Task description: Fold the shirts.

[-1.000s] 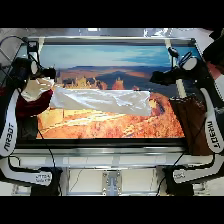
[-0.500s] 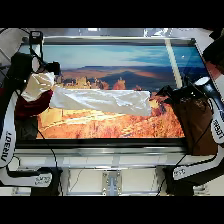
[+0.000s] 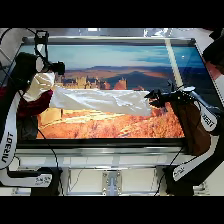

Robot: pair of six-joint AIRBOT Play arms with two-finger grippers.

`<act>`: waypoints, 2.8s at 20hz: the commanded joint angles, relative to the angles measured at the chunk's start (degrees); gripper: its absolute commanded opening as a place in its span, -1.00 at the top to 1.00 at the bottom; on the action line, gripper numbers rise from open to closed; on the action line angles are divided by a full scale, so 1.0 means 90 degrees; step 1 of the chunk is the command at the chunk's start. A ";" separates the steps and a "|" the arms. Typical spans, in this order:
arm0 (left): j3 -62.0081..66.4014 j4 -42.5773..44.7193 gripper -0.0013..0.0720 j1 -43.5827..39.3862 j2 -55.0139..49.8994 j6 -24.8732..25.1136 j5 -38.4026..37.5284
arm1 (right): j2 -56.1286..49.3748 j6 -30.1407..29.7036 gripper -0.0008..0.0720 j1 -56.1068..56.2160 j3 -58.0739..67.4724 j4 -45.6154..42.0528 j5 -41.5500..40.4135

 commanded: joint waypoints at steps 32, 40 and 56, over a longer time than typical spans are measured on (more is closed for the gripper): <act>-0.0010 -0.5413 0.93 -0.3891 -0.2703 0.2178 0.0364 | 0.3371 0.1659 0.96 0.1035 0.1783 -0.2577 0.3458; 0.0010 -0.3871 0.93 -0.1824 -0.1183 0.2176 -0.0828 | 0.2931 0.2166 0.96 0.3084 0.1945 -0.2538 0.1387; -0.0024 -0.3978 0.93 0.0714 0.0937 0.2178 -0.1605 | 0.1401 0.2837 -0.42 0.4138 0.2664 -0.4709 -0.0296</act>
